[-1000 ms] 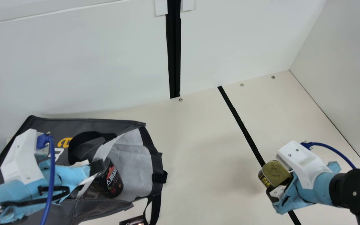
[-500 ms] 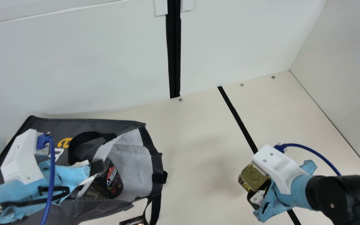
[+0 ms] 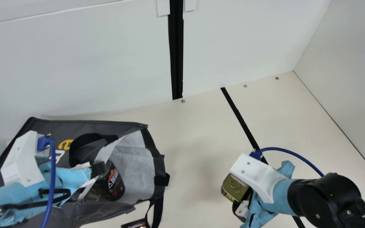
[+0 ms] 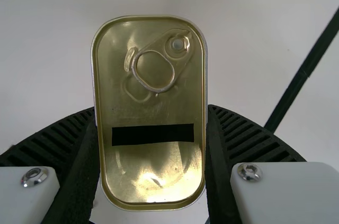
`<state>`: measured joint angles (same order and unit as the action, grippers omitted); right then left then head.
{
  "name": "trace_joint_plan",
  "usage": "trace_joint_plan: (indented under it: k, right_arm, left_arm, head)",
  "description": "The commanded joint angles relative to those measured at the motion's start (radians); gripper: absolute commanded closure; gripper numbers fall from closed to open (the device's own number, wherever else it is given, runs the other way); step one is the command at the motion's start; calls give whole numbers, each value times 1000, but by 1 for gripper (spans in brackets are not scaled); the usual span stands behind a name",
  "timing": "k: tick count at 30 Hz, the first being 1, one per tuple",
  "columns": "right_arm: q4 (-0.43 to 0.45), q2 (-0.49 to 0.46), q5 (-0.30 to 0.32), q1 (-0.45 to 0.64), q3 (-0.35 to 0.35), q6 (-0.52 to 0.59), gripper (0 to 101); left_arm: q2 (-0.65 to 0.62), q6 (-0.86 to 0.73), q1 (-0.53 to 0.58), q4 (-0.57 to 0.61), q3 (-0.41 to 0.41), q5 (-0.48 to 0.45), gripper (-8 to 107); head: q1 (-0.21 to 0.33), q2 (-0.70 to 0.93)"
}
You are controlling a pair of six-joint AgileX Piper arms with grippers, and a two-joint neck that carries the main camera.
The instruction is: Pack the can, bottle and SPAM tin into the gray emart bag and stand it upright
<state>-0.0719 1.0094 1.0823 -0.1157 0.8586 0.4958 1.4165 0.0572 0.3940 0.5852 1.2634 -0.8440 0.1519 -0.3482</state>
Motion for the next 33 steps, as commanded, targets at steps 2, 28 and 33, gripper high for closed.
trace_joint_plan:
  k: [2, 28, 33]
  right_arm:
    - [2, 11, -7, -52, 6, -11, 101]
    - [-320, 83, -226, -166, -25, 201, 101]
    - [-436, 84, -279, -156, -46, 299, 101]
  left_arm:
    - [0, 0, 0, 0, 0, 0, 107]
    - [0, 0, 0, 0, 0, 0, 107]
    - [0, 0, 0, 0, 0, 0, 107]
  head:
    - [23, -1]
    - [23, -1]
    - [23, -1]
